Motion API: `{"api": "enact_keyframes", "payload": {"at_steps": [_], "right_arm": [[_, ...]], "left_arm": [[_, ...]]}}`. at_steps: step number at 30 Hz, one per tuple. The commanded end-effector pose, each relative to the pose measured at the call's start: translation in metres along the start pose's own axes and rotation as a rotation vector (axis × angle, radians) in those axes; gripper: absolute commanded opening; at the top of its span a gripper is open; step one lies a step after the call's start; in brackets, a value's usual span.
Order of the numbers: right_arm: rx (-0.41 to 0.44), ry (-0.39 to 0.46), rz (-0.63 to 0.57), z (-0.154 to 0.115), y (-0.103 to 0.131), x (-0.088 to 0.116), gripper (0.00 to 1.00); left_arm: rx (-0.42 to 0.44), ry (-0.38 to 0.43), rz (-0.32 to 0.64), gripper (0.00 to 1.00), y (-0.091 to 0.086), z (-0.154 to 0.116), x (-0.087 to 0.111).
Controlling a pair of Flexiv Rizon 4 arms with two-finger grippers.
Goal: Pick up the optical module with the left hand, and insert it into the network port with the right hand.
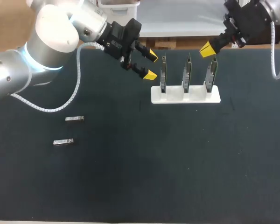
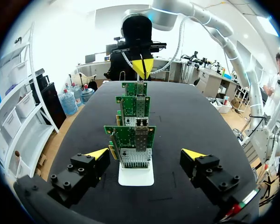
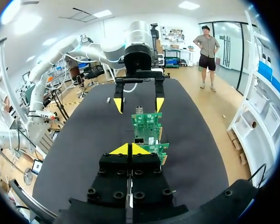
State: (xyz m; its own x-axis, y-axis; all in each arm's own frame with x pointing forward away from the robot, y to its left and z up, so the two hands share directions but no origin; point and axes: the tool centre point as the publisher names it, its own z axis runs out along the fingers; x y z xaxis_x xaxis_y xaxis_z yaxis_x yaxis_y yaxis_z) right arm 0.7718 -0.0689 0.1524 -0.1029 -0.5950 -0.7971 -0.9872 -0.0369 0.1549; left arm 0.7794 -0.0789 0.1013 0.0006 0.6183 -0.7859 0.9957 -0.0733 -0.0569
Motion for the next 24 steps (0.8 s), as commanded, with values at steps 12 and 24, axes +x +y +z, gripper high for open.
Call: {"api": "enact_keyframes", "payload": {"at_steps": [12,24], "right_arm": [[0.029,-0.022,0.017,0.0022,0.0034,0.001,0.0],[0.03,-0.033,0.039,0.0028,0.0035,0.0007,1.0]], "left_arm": [[0.004,0.006,-0.003,1.0,0.0017,-0.0003,-0.0011],[0.004,0.006,-0.003,1.0,0.0017,-0.0003,-0.0011]]}}
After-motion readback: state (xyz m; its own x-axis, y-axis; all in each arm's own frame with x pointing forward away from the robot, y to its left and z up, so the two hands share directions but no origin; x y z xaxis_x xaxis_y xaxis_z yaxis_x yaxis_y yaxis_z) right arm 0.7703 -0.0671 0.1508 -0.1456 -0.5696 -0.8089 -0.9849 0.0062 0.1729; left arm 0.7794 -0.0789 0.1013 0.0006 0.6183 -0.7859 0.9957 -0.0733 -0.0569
